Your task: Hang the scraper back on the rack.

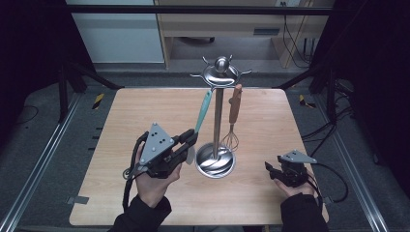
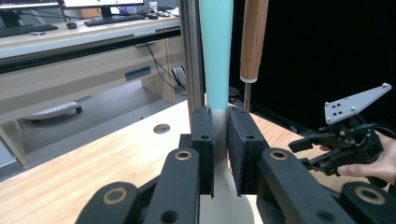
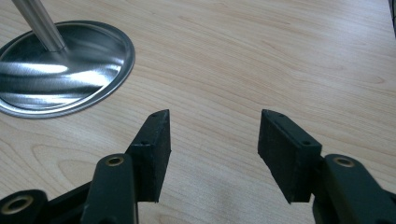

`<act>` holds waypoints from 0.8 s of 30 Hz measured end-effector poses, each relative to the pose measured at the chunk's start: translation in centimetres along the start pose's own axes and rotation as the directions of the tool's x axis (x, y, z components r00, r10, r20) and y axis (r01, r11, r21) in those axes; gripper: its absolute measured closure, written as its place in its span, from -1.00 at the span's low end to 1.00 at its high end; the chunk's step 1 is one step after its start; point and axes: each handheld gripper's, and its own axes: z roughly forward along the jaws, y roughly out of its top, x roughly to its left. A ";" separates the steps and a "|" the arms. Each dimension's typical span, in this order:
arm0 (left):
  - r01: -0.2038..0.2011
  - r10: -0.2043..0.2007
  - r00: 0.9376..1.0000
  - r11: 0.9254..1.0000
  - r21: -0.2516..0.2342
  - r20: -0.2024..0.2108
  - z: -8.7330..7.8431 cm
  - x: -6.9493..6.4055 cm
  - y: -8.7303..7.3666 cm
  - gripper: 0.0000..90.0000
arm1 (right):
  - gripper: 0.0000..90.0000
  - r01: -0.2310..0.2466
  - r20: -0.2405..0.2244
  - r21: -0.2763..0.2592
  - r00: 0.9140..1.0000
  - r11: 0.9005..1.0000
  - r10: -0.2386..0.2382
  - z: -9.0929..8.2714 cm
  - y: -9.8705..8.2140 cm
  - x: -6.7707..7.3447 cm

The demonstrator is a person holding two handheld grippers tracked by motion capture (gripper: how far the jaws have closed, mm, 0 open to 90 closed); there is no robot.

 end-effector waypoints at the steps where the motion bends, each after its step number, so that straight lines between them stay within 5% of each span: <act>1: 0.001 -0.001 1.000 1.000 0.001 0.001 0.1 0.0 0.0 0.80 | -0.01 0.001 0.000 -0.001 1.000 1.000 -0.001 0.0 0.0 0.0; 14: 0.018 -0.019 1.000 0.998 0.053 0.023 1.3 0.6 -1.3 0.64 | -0.02 0.000 -0.001 -0.001 1.000 1.000 0.000 0.0 0.0 0.0; 24: 0.068 -0.068 0.998 0.989 0.133 -0.002 1.4 3.3 -5.4 0.41 | -0.02 0.000 -0.003 -0.003 1.000 1.000 0.000 0.0 0.0 0.0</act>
